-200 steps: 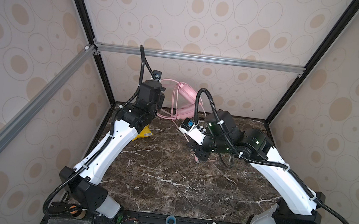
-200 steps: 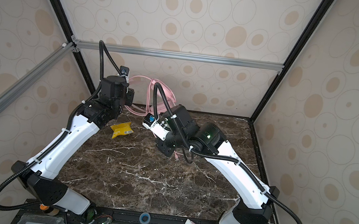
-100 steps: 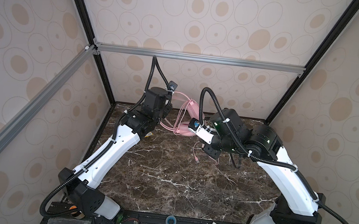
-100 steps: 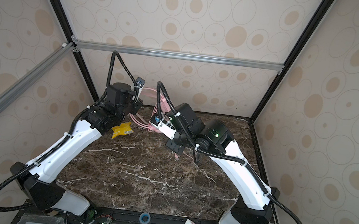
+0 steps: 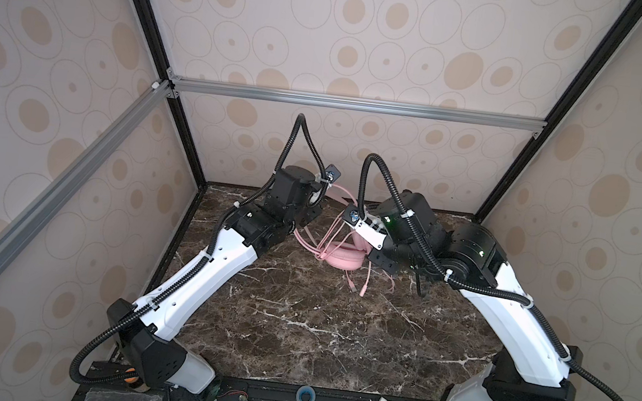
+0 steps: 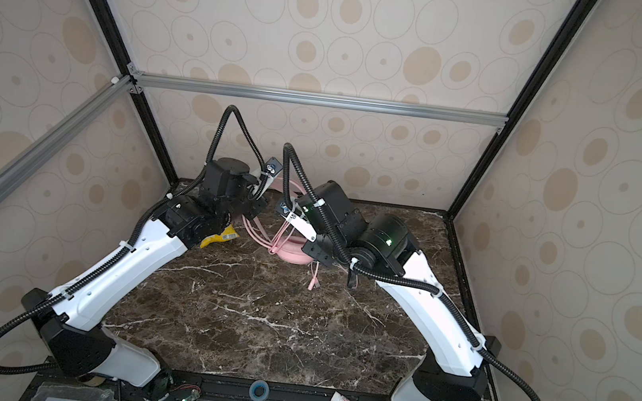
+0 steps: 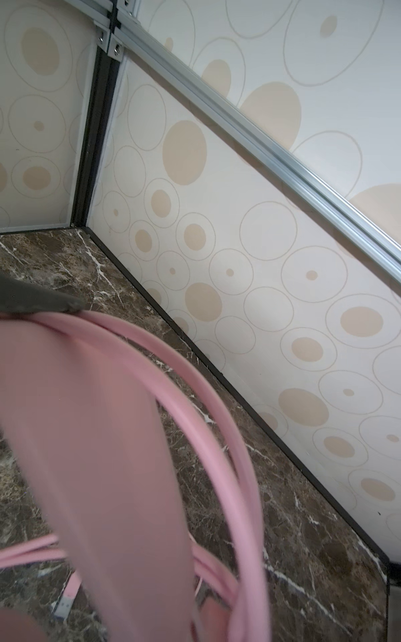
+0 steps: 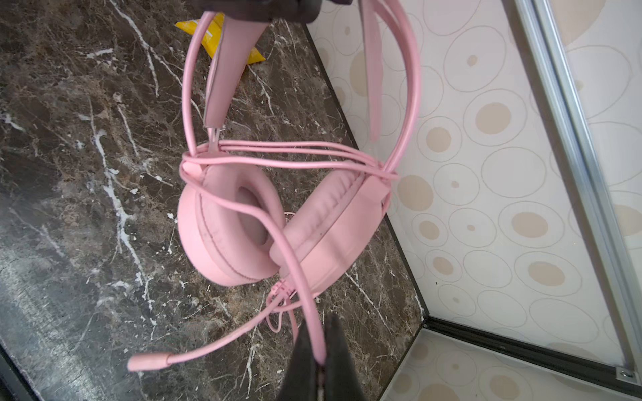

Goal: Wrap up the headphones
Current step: 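Lower the headphones with the left gripper while the right carries the cable toward them, then wrap the cable over the headphones with the right gripper while the left holds them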

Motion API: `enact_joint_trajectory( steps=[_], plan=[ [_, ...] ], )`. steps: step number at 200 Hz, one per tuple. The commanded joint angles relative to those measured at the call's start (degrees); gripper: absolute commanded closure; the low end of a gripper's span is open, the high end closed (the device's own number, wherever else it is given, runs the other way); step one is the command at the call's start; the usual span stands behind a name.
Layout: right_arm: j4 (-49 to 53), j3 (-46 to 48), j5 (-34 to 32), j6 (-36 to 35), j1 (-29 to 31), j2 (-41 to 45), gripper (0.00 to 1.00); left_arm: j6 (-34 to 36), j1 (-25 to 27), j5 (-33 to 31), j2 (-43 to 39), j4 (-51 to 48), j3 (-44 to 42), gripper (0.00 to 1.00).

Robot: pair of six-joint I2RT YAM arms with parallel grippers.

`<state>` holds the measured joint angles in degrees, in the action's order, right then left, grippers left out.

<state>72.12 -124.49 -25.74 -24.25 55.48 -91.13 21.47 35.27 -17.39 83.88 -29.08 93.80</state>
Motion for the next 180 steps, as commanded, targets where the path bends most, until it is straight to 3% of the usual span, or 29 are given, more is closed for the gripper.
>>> enact_joint_trajectory(
  steps=[1,55,180],
  plan=[
    [-2.33,-2.68,-2.67,-1.33,-0.44,-1.30,1.00,-0.87,0.26,4.50,-2.52,0.29,0.34,1.00],
    [-3.44,-4.70,0.79,-0.39,-3.35,-2.03,1.00,-4.22,0.40,13.51,-4.50,-1.53,-1.09,1.00],
    [-6.85,-2.23,12.75,7.70,-12.59,-1.11,1.00,-9.02,0.20,21.68,-8.38,-2.02,-3.19,1.00]
  ],
)
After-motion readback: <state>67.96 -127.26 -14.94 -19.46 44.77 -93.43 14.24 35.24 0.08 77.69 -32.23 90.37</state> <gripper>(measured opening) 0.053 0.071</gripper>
